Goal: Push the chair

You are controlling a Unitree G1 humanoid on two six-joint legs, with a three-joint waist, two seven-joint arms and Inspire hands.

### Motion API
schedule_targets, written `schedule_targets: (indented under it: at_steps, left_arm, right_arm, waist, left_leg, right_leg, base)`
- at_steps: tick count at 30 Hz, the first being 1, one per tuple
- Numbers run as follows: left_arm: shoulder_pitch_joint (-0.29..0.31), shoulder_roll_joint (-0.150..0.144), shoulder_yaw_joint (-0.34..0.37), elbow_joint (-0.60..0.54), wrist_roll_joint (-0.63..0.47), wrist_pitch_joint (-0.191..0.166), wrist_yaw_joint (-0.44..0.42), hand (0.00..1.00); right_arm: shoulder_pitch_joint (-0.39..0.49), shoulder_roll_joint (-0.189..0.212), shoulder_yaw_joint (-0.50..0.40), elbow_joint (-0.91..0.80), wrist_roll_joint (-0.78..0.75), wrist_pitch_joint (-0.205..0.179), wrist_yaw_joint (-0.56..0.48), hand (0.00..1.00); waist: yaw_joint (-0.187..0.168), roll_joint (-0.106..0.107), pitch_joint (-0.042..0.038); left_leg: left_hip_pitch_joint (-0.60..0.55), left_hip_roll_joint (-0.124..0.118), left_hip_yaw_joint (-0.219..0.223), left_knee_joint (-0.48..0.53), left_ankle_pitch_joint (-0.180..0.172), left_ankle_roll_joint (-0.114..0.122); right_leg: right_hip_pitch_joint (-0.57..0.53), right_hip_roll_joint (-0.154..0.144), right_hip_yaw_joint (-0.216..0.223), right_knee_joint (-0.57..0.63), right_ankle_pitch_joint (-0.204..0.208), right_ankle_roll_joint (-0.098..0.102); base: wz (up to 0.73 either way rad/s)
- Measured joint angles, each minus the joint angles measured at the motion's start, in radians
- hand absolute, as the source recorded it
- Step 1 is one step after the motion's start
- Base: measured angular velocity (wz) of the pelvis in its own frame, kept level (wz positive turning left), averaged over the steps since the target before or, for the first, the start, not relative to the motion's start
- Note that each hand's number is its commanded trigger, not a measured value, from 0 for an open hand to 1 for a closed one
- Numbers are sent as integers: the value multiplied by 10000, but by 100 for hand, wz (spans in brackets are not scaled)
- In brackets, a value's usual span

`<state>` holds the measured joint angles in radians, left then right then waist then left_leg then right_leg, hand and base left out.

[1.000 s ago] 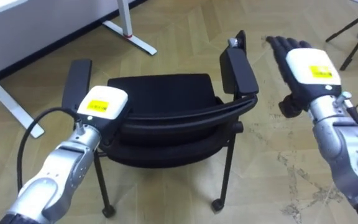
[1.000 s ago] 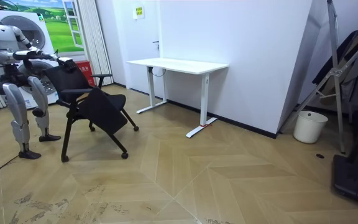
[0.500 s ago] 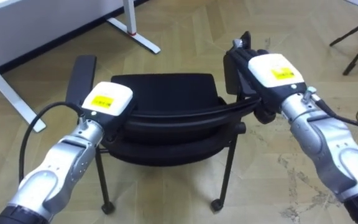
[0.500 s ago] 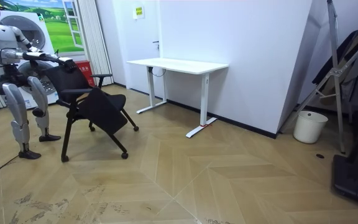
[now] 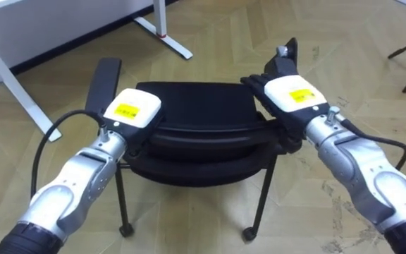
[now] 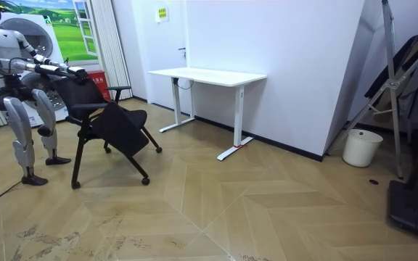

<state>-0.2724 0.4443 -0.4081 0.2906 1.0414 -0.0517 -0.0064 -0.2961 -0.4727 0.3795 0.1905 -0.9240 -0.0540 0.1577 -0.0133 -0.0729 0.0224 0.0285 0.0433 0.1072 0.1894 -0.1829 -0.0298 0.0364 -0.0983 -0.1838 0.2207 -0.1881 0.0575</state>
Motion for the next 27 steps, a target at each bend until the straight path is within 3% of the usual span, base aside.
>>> schedule_targets:
  at_steps: [14, 18, 23, 27]
  left_arm:
    - [-562, -93, -688, 327, -197, 2, 88, 100]
    - [-642, -211, -745, 574, -285, -10, 262, 100]
    - [-672, -326, -769, 771, -280, 27, 389, 100]
    - [-672, -349, -877, 769, -280, 170, 383, 100]
  right_arm:
    - [1, 34, 1141, -49, 810, 79, 865, 0]
    - [1, 43, 1137, -39, 926, 155, 841, 0]
    - [-2, 214, 1138, 403, 832, 186, 324, 0]
    - [-32, 393, 1139, 770, 827, 212, -30, 26]
  waist:
    - [173, 72, -1]
    - [177, 224, 35]
    - [182, 294, 6]
    - [119, 283, -14]
  left_leg:
    - [-184, -45, -399, 111, 1, -3]
    - [-184, -46, -415, 145, 1, -3]
    - [-193, -50, -432, 171, 0, -3]
    - [-198, -53, -516, 208, -1, -4]
  right_leg:
    - [197, 11, -203, -199, 0, 0]
    - [220, 12, -216, -198, 0, 0]
    - [223, 8, -253, -186, 0, 0]
    - [288, 5, -371, -191, 0, -1]
  base:
    - [9]
    - [2]
    - [0]
    - [6]
